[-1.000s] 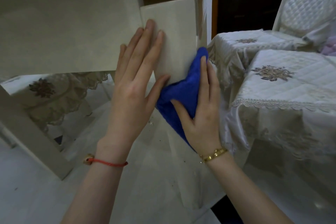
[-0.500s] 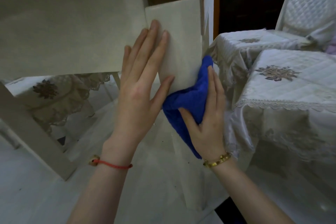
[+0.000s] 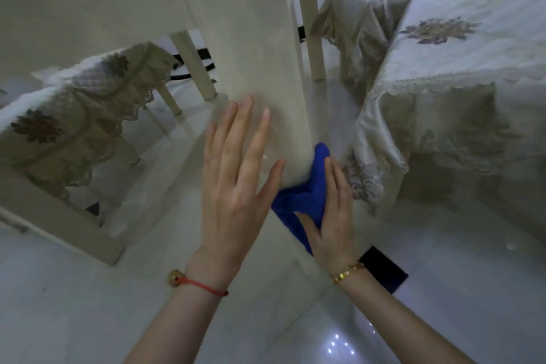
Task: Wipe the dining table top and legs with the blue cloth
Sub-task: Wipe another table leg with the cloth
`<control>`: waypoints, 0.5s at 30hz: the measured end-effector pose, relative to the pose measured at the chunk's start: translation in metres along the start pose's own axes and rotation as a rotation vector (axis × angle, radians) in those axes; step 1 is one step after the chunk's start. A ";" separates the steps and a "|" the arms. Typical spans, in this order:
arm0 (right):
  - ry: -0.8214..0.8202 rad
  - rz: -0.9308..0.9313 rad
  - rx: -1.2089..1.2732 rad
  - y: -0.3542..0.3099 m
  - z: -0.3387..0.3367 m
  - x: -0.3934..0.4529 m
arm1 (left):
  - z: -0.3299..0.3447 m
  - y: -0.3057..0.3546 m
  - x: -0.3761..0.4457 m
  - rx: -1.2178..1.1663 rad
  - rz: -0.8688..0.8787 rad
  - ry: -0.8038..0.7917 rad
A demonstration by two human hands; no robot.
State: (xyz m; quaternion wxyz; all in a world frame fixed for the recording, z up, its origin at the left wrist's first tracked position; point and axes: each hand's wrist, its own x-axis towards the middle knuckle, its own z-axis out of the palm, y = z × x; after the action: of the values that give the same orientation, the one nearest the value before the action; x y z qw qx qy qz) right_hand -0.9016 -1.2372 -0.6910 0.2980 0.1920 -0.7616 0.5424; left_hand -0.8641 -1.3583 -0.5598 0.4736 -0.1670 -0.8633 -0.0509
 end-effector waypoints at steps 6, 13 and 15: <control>0.025 0.015 0.049 0.023 0.020 -0.013 | 0.009 -0.001 -0.009 0.002 -0.051 -0.088; -0.024 0.088 0.067 0.029 0.019 -0.025 | 0.012 -0.004 -0.009 -0.005 -0.026 -0.070; 0.066 0.008 0.068 0.008 0.018 0.004 | 0.012 -0.005 -0.008 0.012 -0.019 -0.064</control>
State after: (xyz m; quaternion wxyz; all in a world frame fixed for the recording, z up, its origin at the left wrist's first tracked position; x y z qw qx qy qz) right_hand -0.9144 -1.2516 -0.6984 0.3141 0.1811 -0.7332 0.5753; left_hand -0.8715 -1.3616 -0.5733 0.4463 -0.1575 -0.8798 -0.0449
